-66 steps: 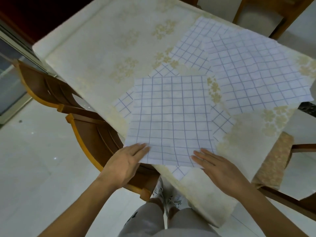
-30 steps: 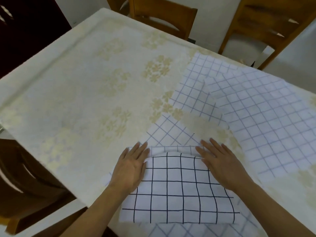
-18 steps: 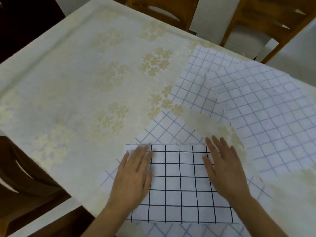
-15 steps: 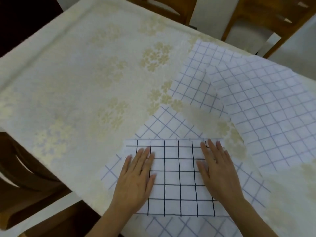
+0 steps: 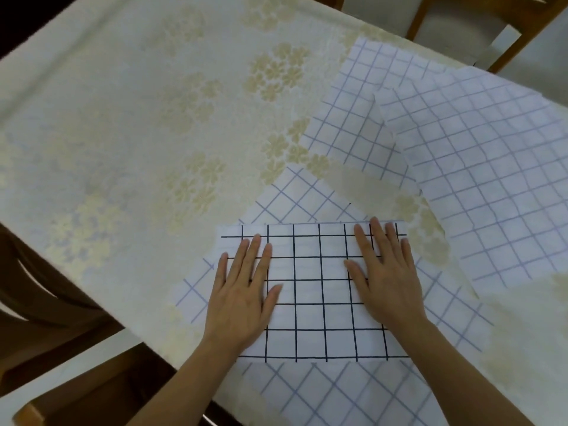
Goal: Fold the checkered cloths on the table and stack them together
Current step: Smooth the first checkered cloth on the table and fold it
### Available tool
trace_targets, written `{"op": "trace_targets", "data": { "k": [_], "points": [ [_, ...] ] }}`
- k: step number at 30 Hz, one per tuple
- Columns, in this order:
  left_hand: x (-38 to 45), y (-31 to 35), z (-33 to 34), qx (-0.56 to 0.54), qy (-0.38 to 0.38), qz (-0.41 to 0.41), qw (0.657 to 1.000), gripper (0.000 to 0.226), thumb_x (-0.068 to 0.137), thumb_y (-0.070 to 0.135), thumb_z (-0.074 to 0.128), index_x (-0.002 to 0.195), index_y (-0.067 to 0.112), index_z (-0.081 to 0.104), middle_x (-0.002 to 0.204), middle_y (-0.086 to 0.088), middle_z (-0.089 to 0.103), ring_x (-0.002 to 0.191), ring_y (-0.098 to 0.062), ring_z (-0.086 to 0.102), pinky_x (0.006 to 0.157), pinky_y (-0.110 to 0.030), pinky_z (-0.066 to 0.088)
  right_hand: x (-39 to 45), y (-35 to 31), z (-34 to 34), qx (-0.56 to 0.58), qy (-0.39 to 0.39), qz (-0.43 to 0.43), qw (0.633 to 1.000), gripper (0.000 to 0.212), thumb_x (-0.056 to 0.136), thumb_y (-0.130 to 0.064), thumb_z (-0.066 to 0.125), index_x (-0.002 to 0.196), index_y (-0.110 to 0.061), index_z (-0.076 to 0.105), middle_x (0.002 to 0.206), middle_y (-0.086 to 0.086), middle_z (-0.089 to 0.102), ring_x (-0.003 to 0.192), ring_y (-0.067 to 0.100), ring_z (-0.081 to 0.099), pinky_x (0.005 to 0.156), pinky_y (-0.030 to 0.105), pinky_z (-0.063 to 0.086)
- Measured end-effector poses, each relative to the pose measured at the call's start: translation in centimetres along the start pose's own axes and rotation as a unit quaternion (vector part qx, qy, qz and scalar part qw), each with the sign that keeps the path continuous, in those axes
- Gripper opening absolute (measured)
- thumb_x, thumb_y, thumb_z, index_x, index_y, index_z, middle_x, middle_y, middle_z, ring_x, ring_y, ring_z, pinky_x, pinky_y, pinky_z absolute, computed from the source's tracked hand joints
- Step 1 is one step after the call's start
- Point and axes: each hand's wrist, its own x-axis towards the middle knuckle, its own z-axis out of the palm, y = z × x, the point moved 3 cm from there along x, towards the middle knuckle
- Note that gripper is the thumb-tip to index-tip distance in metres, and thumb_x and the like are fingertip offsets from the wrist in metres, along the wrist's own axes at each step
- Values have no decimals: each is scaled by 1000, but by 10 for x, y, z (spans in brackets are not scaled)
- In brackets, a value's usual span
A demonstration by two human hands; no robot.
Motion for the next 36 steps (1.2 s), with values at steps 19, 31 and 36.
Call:
{"op": "trace_targets", "data": {
  "k": [19, 31, 36],
  "points": [
    [-40, 38, 12, 4, 6, 29, 1000, 70, 101, 52, 39, 158, 16, 19, 166, -7, 11, 153, -23, 10, 120, -54, 22, -59, -34, 2, -27, -41, -39, 998, 74, 101, -62, 30, 159, -17, 17, 167, 9, 8, 154, 29, 6, 121, 56, 18],
    [-57, 25, 8, 8, -9, -15, 1000, 72, 102, 54, 25, 158, 11, 12, 167, -7, 3, 154, -23, 5, 120, -54, 20, -73, -8, -13, -30, -48, -17, 998, 79, 100, -65, 24, 159, -14, 14, 167, 11, 6, 154, 32, 4, 121, 55, 19],
    [-61, 20, 12, 2, -8, -53, 999, 75, 101, 57, 22, 159, 13, 5, 167, -5, -2, 154, -21, 0, 122, -51, 14, -75, 0, -8, -42, -66, -15, 997, 79, 99, -65, 23, 160, -16, 8, 167, 9, 0, 154, 28, 0, 122, 52, 18]
  ]
}}
